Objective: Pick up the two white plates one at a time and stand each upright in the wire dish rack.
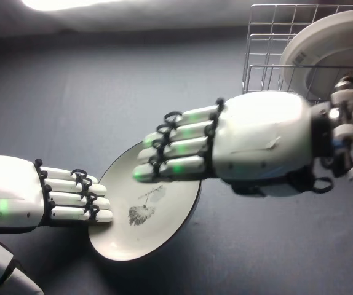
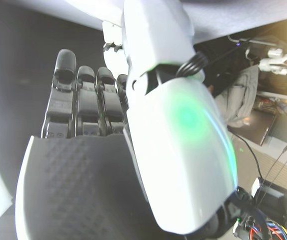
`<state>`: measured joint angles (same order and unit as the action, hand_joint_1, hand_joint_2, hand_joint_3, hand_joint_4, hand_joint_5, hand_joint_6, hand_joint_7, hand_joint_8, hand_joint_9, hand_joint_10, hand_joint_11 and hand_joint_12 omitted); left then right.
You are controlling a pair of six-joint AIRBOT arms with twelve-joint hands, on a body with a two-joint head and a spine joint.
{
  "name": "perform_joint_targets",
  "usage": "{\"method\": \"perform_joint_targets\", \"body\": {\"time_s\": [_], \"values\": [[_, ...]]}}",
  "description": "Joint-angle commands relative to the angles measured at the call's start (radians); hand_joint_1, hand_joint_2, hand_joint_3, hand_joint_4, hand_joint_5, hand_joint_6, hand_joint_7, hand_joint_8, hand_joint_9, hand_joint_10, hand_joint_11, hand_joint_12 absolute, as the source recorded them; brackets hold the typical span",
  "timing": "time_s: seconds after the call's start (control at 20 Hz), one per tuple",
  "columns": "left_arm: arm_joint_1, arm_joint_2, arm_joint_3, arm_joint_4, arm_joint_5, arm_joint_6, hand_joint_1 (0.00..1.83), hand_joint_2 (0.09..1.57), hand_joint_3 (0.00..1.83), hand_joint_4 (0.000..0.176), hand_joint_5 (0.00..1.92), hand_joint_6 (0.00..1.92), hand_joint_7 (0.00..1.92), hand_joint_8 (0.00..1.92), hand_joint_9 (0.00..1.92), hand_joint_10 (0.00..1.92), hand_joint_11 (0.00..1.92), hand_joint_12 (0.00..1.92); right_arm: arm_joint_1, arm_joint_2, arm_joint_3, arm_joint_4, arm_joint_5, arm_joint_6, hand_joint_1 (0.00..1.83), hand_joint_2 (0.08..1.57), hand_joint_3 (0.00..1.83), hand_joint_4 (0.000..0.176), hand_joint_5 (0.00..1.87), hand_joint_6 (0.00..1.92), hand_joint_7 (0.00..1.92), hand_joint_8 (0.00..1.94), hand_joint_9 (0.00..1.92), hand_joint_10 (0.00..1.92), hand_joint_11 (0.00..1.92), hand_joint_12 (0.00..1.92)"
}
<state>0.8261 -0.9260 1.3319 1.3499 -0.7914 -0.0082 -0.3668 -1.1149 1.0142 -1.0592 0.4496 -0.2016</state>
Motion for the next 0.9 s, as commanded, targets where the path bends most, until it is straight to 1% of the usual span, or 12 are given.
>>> {"method": "perform_joint_targets", "body": {"time_s": [0.0,0.15,0.25,0.45,0.8,0.85], "values": [[0.010,-0.009,0.003,0.027,0.015,-0.006,0.00,1.06,0.00,0.000,0.01,0.00,0.00,0.00,0.00,0.00,0.00,0.00,0.007,-0.008,0.000,0.036,0.056,-0.002,1.50,1.12,0.00,0.000,0.00,0.00,0.00,0.00,0.00,0.00,0.00,0.51],[0.010,-0.009,0.003,0.027,0.015,-0.006,0.00,1.06,0.00,0.000,0.01,0.00,0.00,0.00,0.00,0.00,0.00,0.00,0.005,-0.055,0.013,0.036,0.024,-0.002,1.49,1.12,0.00,0.000,0.00,0.00,0.00,0.00,0.00,0.00,0.00,0.48],[0.011,-0.009,0.003,0.027,0.015,-0.005,0.00,1.06,0.00,0.000,0.01,0.00,0.00,0.00,0.00,0.00,0.00,0.00,0.001,-0.083,0.026,0.036,0.005,-0.002,1.48,1.11,0.00,0.000,0.00,0.00,0.00,0.00,0.00,0.00,0.00,0.55],[0.013,-0.009,0.004,0.027,0.015,-0.005,0.00,1.06,0.00,0.000,0.01,0.00,0.00,0.00,0.00,0.00,0.00,0.00,-0.018,-0.129,0.054,0.036,-0.016,-0.002,1.50,1.12,0.00,0.000,0.00,0.00,0.00,0.00,0.00,0.00,0.00,0.54],[0.014,-0.010,0.004,0.027,0.015,-0.005,0.00,1.07,0.00,0.000,0.02,0.00,0.01,0.00,0.00,0.00,0.00,0.00,-0.035,-0.202,0.116,0.036,-0.036,-0.003,1.54,1.14,0.00,0.000,0.00,0.00,0.00,0.00,0.00,0.00,0.00,0.65],[0.014,-0.010,0.004,0.027,0.015,-0.005,0.00,1.07,0.00,0.000,0.00,0.00,0.00,0.00,0.00,0.00,0.00,0.00,-0.035,-0.214,0.123,0.036,-0.039,-0.004,1.54,1.15,0.00,0.000,0.00,0.00,0.00,0.00,0.00,0.00,0.00,0.62]]}}
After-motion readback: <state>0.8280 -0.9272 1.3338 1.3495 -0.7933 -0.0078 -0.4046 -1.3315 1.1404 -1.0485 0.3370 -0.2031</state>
